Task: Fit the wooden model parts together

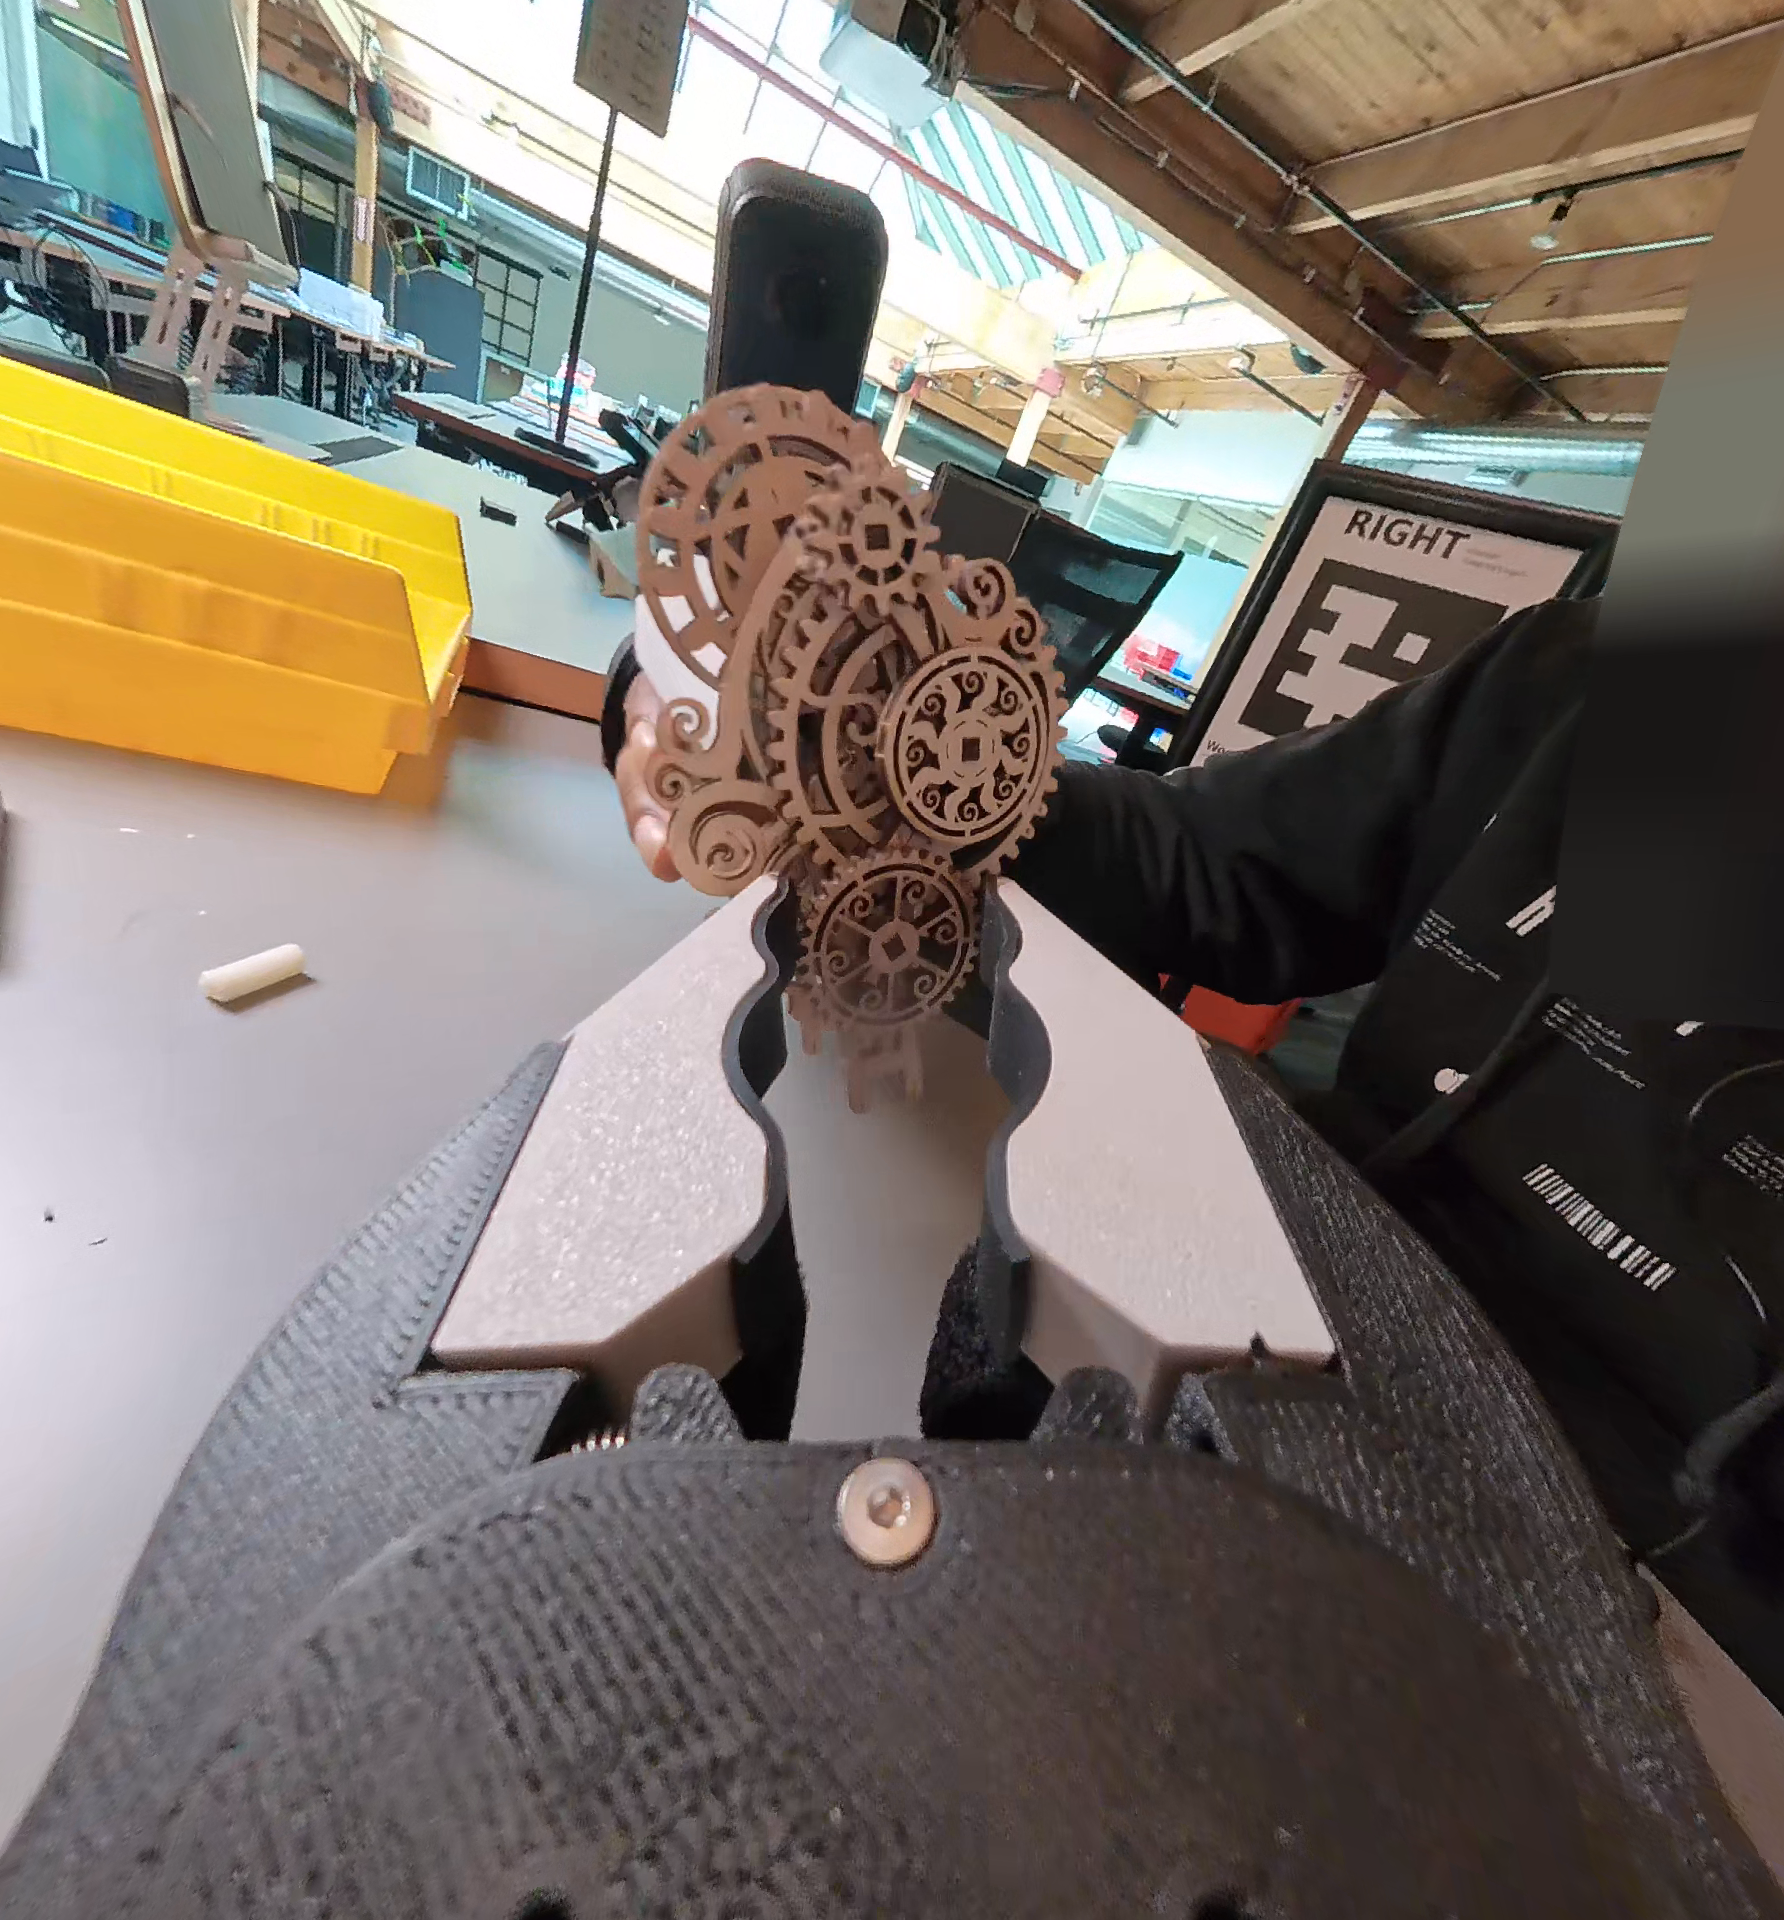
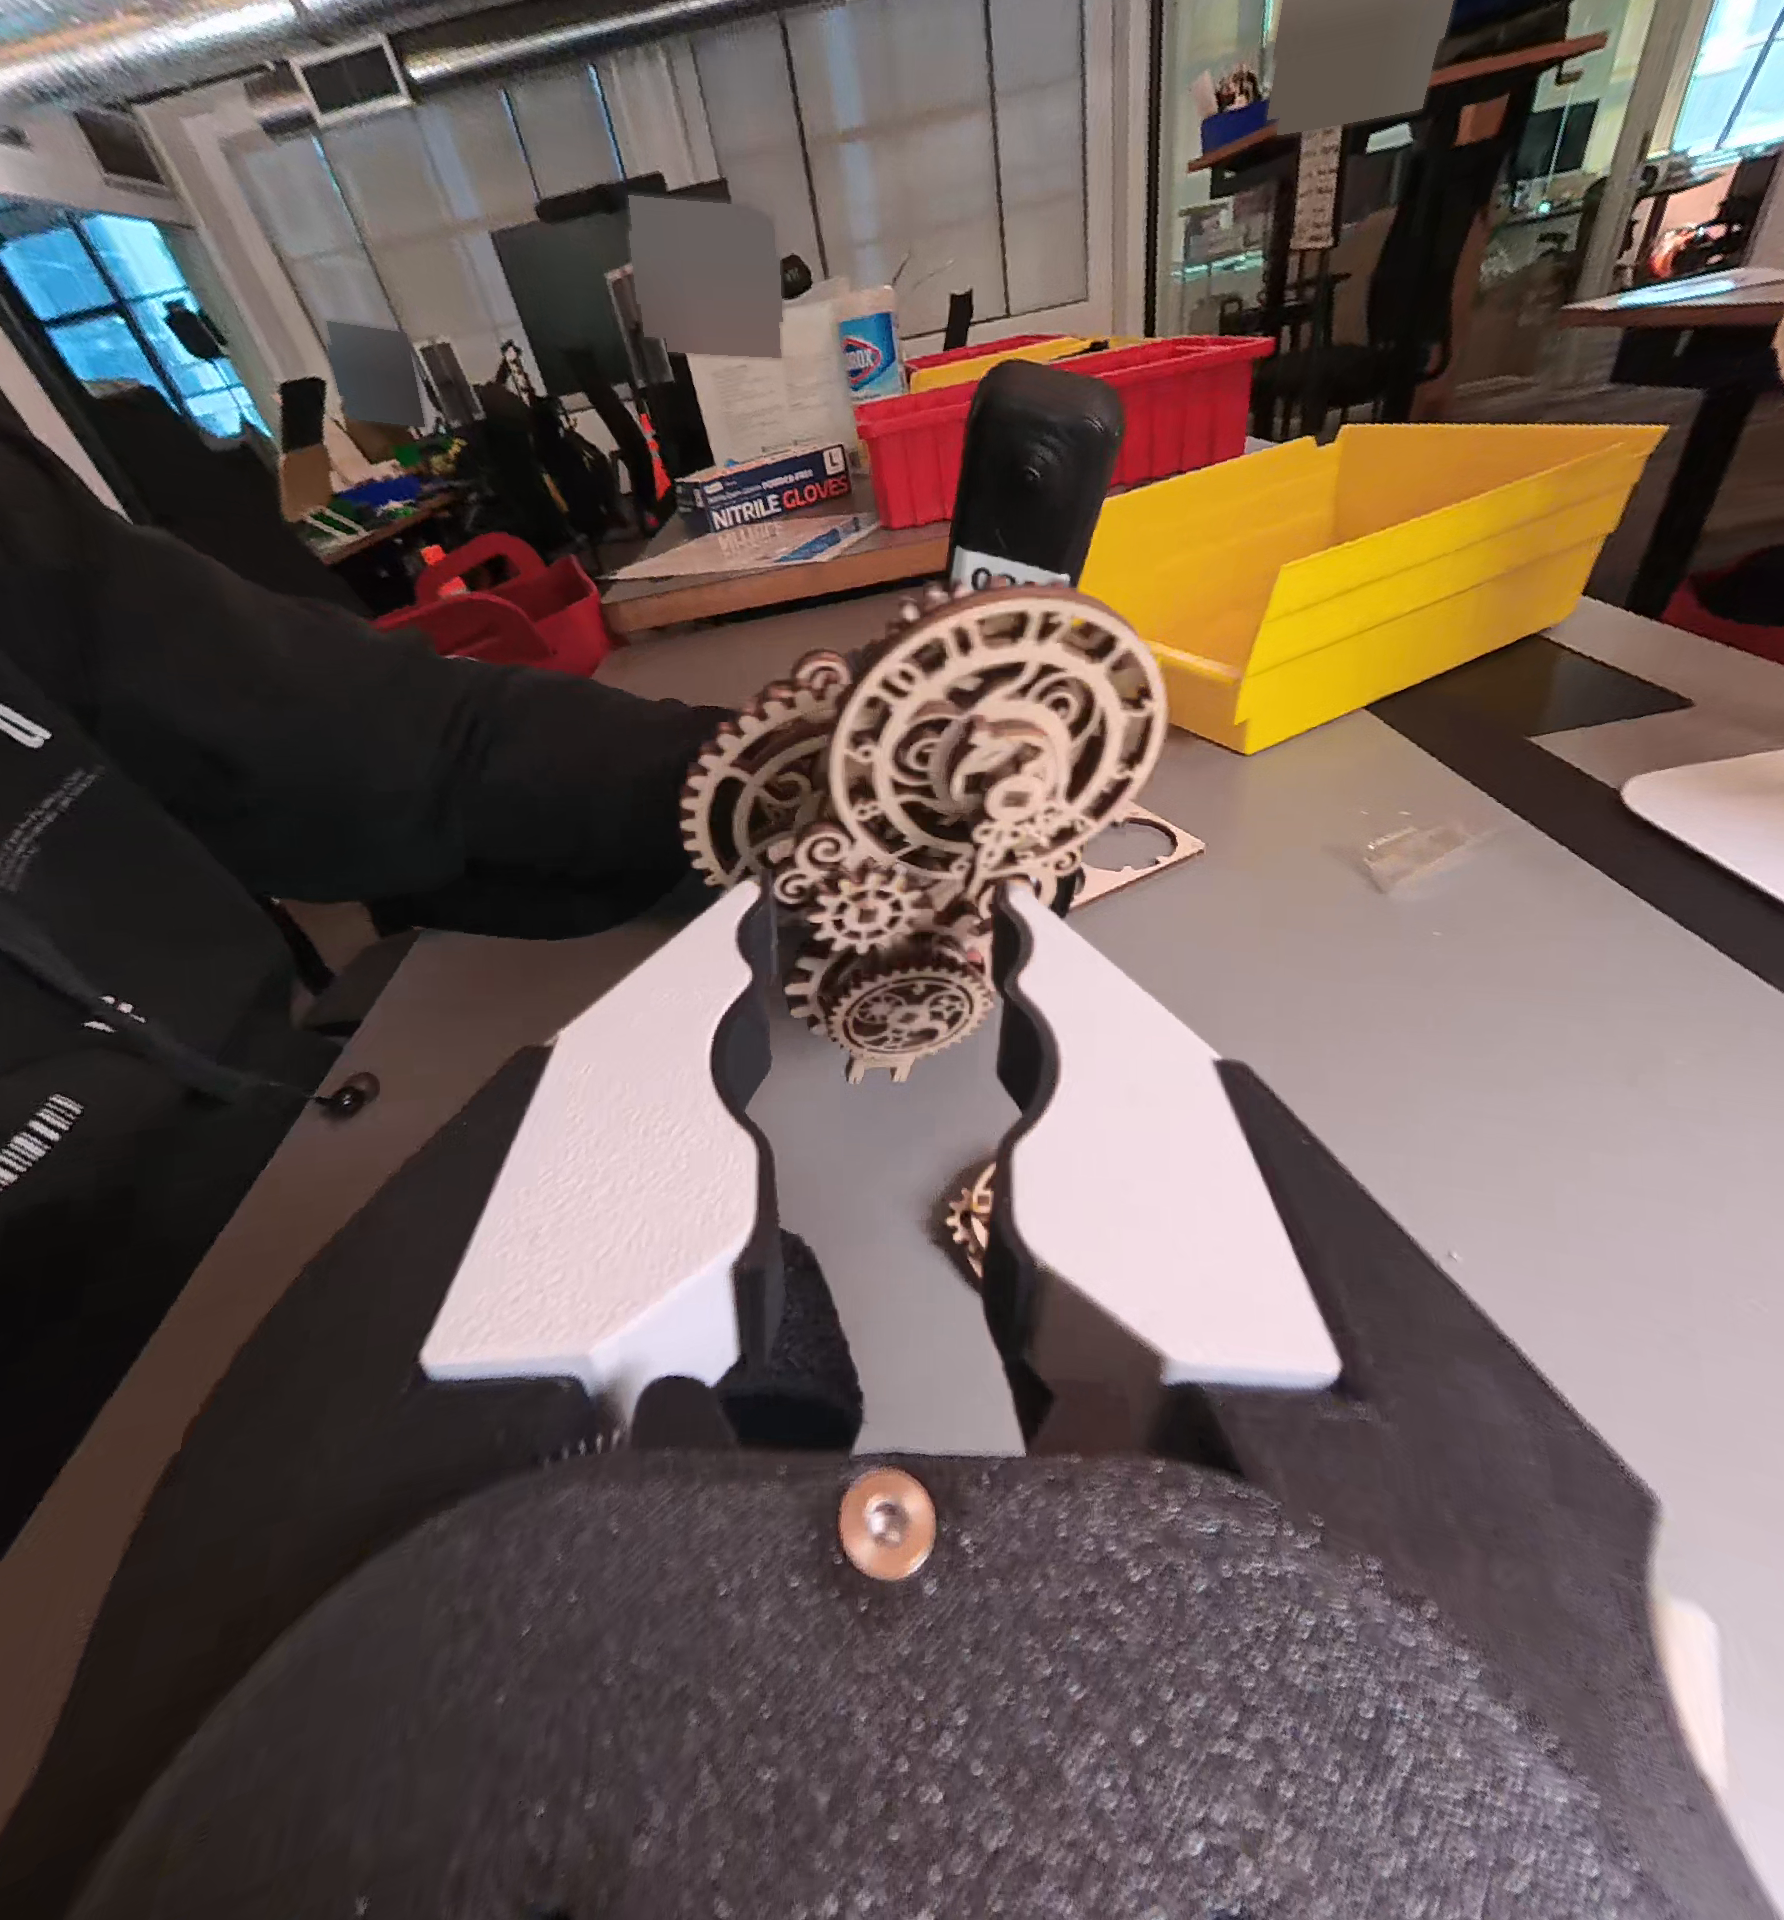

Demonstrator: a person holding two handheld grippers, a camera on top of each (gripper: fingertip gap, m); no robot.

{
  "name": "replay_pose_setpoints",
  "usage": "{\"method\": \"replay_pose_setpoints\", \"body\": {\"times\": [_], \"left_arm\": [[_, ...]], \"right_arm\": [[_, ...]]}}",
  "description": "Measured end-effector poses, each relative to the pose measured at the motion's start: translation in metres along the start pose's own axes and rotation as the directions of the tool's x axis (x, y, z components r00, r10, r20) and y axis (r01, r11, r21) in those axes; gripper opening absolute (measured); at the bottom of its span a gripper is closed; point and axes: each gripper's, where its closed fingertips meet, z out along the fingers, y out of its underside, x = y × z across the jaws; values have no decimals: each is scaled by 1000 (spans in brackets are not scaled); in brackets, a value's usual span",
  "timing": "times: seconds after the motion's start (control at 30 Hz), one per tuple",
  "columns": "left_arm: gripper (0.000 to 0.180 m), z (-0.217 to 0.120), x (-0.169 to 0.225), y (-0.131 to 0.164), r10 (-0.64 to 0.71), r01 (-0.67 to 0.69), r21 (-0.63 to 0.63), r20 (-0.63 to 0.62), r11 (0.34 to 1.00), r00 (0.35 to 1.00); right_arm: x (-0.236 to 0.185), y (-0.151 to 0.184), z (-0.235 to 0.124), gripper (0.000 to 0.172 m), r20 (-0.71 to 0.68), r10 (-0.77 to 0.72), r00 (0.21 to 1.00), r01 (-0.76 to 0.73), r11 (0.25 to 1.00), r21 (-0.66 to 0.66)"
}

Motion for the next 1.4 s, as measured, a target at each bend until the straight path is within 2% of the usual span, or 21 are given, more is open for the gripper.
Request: {"method": "replay_pose_setpoints", "body": {"times": [0.07, 0.23, 0.37, 0.57, 1.03, 1.4], "left_arm": [[33, 0, -4, 3, 9, -8, -19, 26, 1000, 1000], [35, -2, -18, 13, 62, -46, -118, 134, 992, 989], [38, -11, -39, 23, 166, -101, -241, 266, 965, 949], [33, -19, -56, 41, 199, -81, -338, 331, 938, 923], [33, -15, -59, 45, 206, -92, -336, 321, 937, 924], [33, -14, -56, 47, 190, -111, -360, 193, 926, 963]], "right_arm": [[-1, 1, 1, 26, -9, -14, 1000, 14, 1000, -6], [6, 11, 1, 26, -70, -42, 997, 40, 998, -39], [18, 23, 3, 26, -135, -72, 988, 61, 994, -87], [32, 44, 8, 25, -179, -88, 980, 61, 987, -149], [31, 47, 4, 25, -211, -159, 965, 115, 971, -209], [29, 49, 6, 25, -308, -199, 930, 137, 968, -211]]}}
